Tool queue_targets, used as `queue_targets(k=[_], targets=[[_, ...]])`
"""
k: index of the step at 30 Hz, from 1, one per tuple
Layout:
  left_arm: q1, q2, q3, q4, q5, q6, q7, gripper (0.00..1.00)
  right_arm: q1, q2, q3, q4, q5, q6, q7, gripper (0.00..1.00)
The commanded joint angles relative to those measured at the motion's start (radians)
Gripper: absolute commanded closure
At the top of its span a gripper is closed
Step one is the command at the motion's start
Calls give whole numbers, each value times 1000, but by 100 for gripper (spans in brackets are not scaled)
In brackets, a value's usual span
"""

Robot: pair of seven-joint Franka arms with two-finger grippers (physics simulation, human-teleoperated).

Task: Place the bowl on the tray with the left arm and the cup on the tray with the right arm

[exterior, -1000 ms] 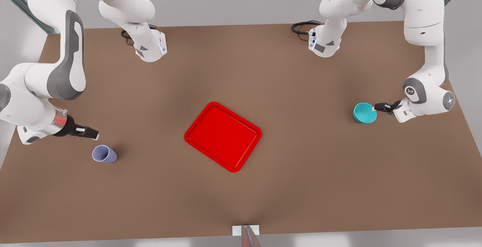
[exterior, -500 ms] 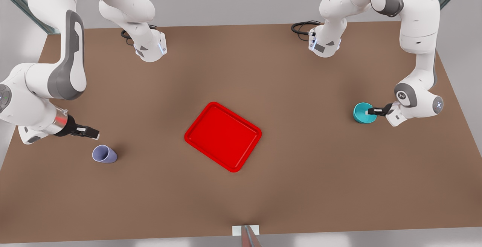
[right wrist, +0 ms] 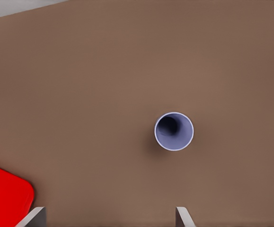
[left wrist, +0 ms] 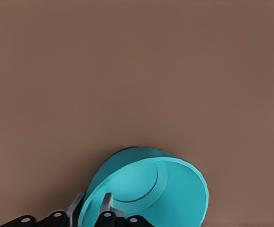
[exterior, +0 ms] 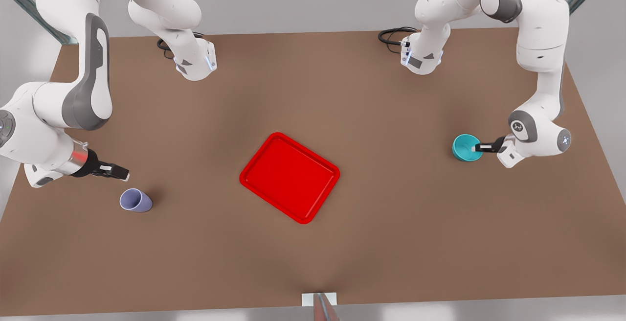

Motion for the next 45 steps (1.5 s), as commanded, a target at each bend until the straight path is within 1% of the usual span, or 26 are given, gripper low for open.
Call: queue_targets(k=[1, 2, 8, 11, 12, 14, 16, 18, 19, 21, 24, 26, 28, 31, 33, 34, 39, 40, 41, 42, 43, 44, 45], targets=[[0, 0, 0, 0, -11, 0, 0, 73, 0, 0, 0, 0, 0, 1, 0, 0], [0, 2, 0, 0, -12, 0, -9, 79, 0, 0, 0, 0, 0, -1, 0, 0], [-4, 0, 0, 28, -11, -14, -22, 79, 0, 0, 0, 0, 0, 1, -2, 0], [-37, -11, -2, 46, -90, -51, -28, 79, 0, 0, 0, 0, 0, -1, -2, 0], [-102, -21, 0, 109, -138, -138, -83, 79, 0, 0, 0, 0, 0, -1, -2, 0], [-340, -28, 0, 213, -135, -150, -410, 79, -2, 0, 0, -2, 0, -2, -3, 0], [-509, 1, 0, 301, -135, -150, -650, 79, -2, 0, 0, 0, 0, -2, -3, 0], [-641, 135, -2, 514, -129, -164, -937, 79, -2, 0, 0, -2, 0, -1, -3, 0], [-676, 169, -3, 560, -133, -164, -1042, 79, -2, 0, 0, -2, 0, -1, -3, 0], [-699, 202, -98, 632, -132, -163, -1281, 79, -2, 0, 0, -2, 0, -2, -3, 0], [-799, 261, -109, 738, -146, -160, -1505, 79, -2, 0, 0, -2, 0, -2, -3, 0], [-850, 310, -109, 793, -175, -147, -1585, 79, -2, 0, 0, -2, 0, -4, -3, 0], [-882, 339, -107, 808, -201, -133, -1614, 79, -2, 0, 0, -2, 0, -4, -3, 0], [-882, 399, -109, 808, -198, -81, -1600, 79, -2, 0, 0, -2, 0, -5, -3, 0], [-882, 411, -109, 808, -198, -57, -1591, 79, -12, 0, 0, -2, 0, -5, -23, 0], [-876, 413, -109, 807, -196, -51, -1534, 0, -11, 0, 0, -2, 0, -4, -23, 0], [-865, 413, -104, 810, -189, -52, -1505, 0, -12, 0, 0, -2, 0, -4, -23, 0], [-851, 402, -100, 831, -131, -55, -1490, 0, -11, 1, 0, -2, 0, -4, -23, 0], [-836, 336, -98, 836, -42, -86, -1470, 0, -11, 0, 0, -2, 0, -4, -23, 0], [-790, 262, -95, 836, 9, -262, -1289, 1, -12, 0, 0, -2, 0, -4, -23, 0], [-686, 144, -83, 838, 78, -461, -958, 1, -11, 0, 0, -2, 0, -4, -23, 0], [-655, 65, -37, 836, 204, -607, -742, 1, -11, 1, 0, -2, 0, -4, -23, 0], [-653, 23, 24, 836, 278, -695, -577, 1, -11, 0, 0, -2, 0, -4, -23, 0]])
